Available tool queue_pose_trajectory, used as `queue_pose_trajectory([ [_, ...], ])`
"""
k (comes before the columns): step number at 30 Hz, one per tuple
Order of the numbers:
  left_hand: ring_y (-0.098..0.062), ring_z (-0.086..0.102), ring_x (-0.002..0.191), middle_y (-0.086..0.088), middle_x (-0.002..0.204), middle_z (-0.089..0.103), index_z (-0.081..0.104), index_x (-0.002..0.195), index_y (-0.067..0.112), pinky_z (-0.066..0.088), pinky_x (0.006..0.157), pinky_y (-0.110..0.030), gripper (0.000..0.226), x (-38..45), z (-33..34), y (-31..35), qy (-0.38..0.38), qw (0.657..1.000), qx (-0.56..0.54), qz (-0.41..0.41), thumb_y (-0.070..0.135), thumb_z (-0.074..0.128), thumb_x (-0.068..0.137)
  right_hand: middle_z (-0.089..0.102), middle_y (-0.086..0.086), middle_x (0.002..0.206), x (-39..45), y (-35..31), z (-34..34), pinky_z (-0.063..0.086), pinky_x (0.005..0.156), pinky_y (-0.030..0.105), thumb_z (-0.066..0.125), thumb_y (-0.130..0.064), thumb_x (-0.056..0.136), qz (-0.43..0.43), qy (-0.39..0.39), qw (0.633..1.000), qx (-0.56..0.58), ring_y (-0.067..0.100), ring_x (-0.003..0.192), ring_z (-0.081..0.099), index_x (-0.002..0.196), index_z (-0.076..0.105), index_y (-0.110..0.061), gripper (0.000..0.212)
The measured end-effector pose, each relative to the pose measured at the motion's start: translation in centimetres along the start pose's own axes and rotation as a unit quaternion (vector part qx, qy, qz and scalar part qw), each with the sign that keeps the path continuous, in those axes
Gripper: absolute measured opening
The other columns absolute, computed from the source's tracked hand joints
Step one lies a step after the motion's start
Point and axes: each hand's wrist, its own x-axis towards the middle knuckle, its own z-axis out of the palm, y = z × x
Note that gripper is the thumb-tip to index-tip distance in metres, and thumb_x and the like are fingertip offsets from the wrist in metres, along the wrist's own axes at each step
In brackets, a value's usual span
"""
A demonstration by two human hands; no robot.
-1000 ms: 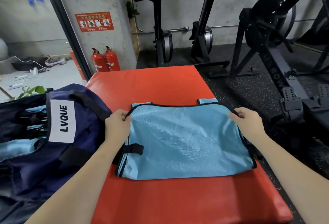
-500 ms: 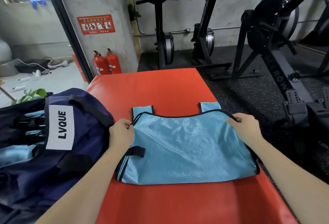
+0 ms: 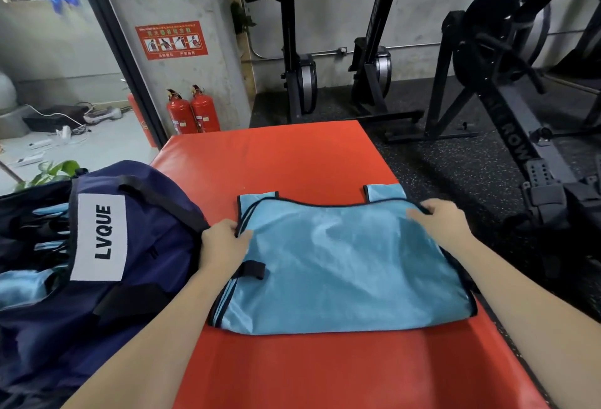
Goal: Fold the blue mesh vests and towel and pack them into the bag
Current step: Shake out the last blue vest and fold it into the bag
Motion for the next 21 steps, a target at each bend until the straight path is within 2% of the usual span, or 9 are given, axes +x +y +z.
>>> queue_pose_trajectory([
  [3,-0.020,0.048,0.051,0.000,0.053,0.053,0.052,0.062,0.013,0.036,0.045,-0.027,0.034,0.7,0.6,0.0,-0.025,0.998,0.057,-0.001,0.031,0.062,0.089,0.048,0.003,0.059,0.3,0.8,0.7,0.032,0.053,0.032,0.069,-0.024,0.086,0.008,-0.028,0.999,-0.027,0.018,0.055,0.039,0.066,0.055,-0.005,0.031],
  [5,-0.025,0.054,0.059,-0.003,0.059,0.057,0.055,0.066,0.010,0.040,0.049,-0.029,0.029,1.1,0.4,0.6,-0.035,0.996,0.087,-0.012,0.029,0.059,0.088,0.042,0.002,0.057,0.6,0.8,0.5,0.030,0.051,0.029,0.068,-0.019,0.086,0.004,-0.016,1.000,0.005,0.016,0.055,0.034,0.064,0.054,-0.007,0.029],
  [8,-0.027,0.057,0.072,0.001,0.075,0.063,0.066,0.081,0.019,0.044,0.060,-0.030,0.017,1.6,-0.1,1.5,0.013,0.998,0.057,-0.016,0.028,0.057,0.092,0.055,0.013,0.064,1.3,-0.2,-0.2,0.037,0.058,0.031,0.067,-0.022,0.089,-0.021,0.035,0.996,0.073,0.015,0.060,0.043,0.075,0.064,-0.005,0.022],
  [10,-0.024,0.057,0.074,0.003,0.080,0.064,0.065,0.086,0.024,0.044,0.064,-0.029,0.014,1.9,-0.4,1.4,0.049,0.999,0.001,-0.018,0.030,0.056,0.094,0.059,0.011,0.066,1.8,-0.8,-0.4,0.037,0.060,0.033,0.068,-0.027,0.090,-0.038,0.038,0.994,0.091,0.015,0.061,0.046,0.073,0.064,-0.011,0.024],
  [13,-0.021,0.049,0.060,-0.001,0.065,0.061,0.060,0.072,0.016,0.039,0.056,-0.027,0.030,2.4,0.0,0.7,-0.009,1.000,0.017,-0.020,0.036,0.056,0.093,0.050,0.003,0.059,2.0,-0.5,0.3,0.031,0.055,0.033,0.071,-0.034,0.087,-0.027,-0.027,0.999,0.031,0.016,0.057,0.041,0.063,0.052,-0.011,0.038],
  [16,-0.021,0.039,0.048,0.000,0.049,0.042,0.047,0.057,0.013,0.031,0.047,-0.026,0.045,2.7,0.6,0.3,-0.047,0.997,0.058,-0.022,0.042,0.061,0.089,0.044,0.001,0.058,2.1,0.2,1.1,0.028,0.054,0.033,0.071,-0.033,0.086,-0.015,-0.029,0.999,-0.003,0.016,0.055,0.036,0.067,0.054,-0.002,0.040],
  [18,-0.021,0.041,0.048,0.001,0.050,0.042,0.042,0.056,0.016,0.028,0.047,-0.025,0.043,3.1,0.7,0.6,-0.060,0.995,0.081,-0.025,0.037,0.063,0.088,0.046,0.001,0.058,2.2,0.5,1.1,0.030,0.054,0.032,0.069,-0.028,0.086,-0.010,-0.015,1.000,0.007,0.015,0.056,0.037,0.074,0.064,-0.001,0.030],
  [21,-0.024,0.050,0.057,-0.003,0.060,0.053,0.049,0.061,0.013,0.037,0.049,-0.027,0.032,3.5,0.8,1.2,-0.050,0.993,0.104,-0.022,0.027,0.059,0.089,0.053,0.009,0.061,2.4,0.5,1.1,0.034,0.057,0.032,0.068,-0.023,0.086,-0.013,0.002,1.000,0.010,0.015,0.059,0.039,0.080,0.068,-0.002,0.022],
])
